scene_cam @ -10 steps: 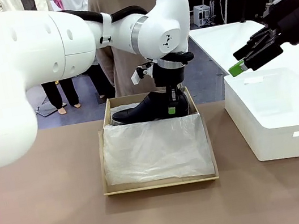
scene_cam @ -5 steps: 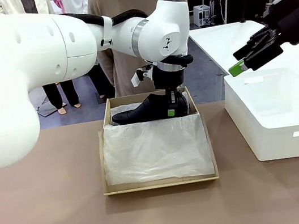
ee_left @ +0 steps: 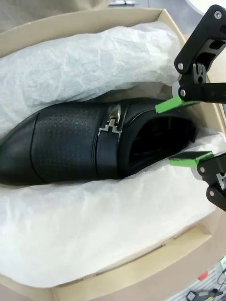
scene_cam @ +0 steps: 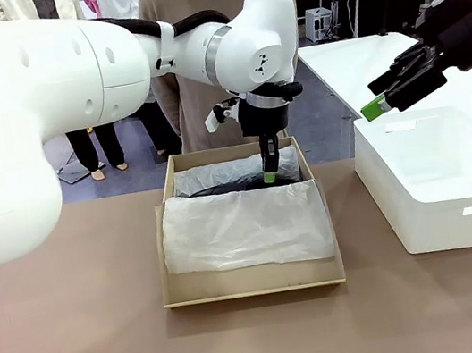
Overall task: Pack the shoes into the box.
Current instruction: Place the other shoe of the Shoes into the Shoes Box, then close the Shoes Box.
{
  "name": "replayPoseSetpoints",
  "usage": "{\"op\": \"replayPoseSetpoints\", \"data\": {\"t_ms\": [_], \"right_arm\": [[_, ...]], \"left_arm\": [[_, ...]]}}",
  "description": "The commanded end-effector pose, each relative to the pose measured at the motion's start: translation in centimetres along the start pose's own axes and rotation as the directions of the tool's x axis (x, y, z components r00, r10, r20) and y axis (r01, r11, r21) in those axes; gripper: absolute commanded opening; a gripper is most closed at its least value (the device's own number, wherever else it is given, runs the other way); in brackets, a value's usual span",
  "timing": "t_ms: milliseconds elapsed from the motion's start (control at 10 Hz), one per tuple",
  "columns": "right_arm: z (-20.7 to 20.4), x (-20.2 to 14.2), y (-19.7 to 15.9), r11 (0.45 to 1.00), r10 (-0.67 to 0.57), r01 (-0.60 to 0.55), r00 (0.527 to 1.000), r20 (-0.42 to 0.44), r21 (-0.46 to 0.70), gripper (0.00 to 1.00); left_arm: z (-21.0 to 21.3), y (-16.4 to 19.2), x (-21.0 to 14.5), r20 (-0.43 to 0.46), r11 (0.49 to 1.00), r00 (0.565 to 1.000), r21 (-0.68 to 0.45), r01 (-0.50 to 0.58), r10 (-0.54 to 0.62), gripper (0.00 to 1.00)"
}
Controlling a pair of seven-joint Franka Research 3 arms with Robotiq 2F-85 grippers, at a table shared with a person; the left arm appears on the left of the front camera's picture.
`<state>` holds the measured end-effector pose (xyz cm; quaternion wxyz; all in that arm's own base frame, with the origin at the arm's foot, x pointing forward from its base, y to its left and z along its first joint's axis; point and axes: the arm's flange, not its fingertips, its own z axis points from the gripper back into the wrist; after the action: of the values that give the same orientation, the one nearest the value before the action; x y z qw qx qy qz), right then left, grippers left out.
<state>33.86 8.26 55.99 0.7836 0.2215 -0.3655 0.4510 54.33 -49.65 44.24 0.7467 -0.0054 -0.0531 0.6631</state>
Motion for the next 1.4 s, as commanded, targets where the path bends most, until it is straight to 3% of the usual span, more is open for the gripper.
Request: {"op": "replayPoseSetpoints", "data": {"t_ms": [0,300,400,1300], "right_arm": [[-0.2,0.0,-0.4,1.000,0.020,-0.021,0.999,0.027,0.015,1.00],[-0.2,0.0,-0.4,1.000,0.020,-0.021,0.999,0.027,0.015,1.00],[-0.2,0.0,-0.4,1.000,0.020,-0.021,0.999,0.027,0.015,1.00],[-0.2,0.0,-0.4,1.000,0.020,-0.021,0.999,0.027,0.015,1.00]], "left_arm": [[2.8,-0.5,-0.2,0.018,1.000,1.000,0.028,-0.005,0.005,1.00],[4.3,-1.1,0.8,-0.029,0.997,1.000,0.077,0.006,-0.004,1.00],[3.5,0.0,0.4,-0.003,1.000,1.000,-0.002,0.006,-0.006,1.00],[3.5,0.0,0.4,-0.003,1.000,1.000,-0.002,0.006,-0.006,1.00]]}}
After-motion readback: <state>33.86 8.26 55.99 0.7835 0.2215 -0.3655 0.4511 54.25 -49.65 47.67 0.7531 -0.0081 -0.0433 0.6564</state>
